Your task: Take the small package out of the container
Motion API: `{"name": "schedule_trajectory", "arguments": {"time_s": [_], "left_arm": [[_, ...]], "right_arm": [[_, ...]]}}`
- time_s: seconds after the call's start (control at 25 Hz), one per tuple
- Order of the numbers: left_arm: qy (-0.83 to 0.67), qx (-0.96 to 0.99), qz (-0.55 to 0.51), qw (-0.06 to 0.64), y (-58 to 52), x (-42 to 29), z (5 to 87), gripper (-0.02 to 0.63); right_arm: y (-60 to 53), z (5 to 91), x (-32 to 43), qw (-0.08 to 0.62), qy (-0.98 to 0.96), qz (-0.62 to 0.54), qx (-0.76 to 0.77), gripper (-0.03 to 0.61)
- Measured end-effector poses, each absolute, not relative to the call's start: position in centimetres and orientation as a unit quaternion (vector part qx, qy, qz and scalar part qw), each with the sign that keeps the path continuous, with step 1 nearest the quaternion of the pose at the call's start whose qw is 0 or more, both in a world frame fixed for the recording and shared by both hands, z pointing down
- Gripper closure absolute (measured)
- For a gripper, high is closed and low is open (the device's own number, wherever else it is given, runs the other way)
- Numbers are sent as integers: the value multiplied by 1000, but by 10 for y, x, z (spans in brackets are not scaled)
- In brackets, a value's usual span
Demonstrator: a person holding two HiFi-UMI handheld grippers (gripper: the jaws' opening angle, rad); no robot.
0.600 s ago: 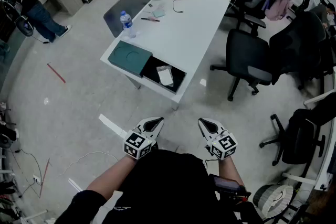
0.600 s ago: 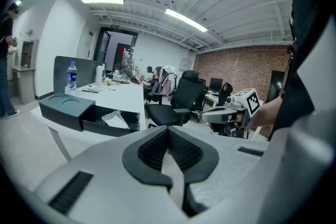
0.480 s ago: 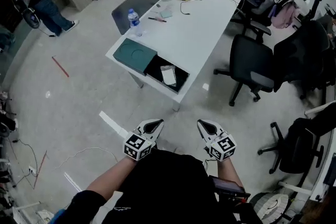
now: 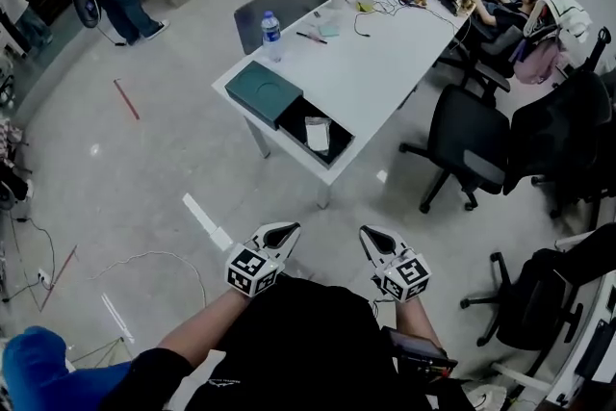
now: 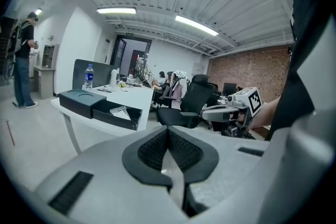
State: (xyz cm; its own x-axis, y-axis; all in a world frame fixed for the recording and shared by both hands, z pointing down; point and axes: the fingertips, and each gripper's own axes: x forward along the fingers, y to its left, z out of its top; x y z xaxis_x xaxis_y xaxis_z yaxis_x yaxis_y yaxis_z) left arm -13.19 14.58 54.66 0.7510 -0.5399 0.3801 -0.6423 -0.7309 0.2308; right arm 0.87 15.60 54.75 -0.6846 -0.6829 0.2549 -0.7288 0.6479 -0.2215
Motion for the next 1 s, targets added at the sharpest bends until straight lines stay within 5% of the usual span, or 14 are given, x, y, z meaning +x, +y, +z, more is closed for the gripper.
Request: {"name": "schedule_trajectory", "arguments": {"time_s": [1.0], "left_arm": [[-342,912,148,170,157,-123,540,604]], "right_arm": [[164,551,26,65,-902,156,397,552]]}}
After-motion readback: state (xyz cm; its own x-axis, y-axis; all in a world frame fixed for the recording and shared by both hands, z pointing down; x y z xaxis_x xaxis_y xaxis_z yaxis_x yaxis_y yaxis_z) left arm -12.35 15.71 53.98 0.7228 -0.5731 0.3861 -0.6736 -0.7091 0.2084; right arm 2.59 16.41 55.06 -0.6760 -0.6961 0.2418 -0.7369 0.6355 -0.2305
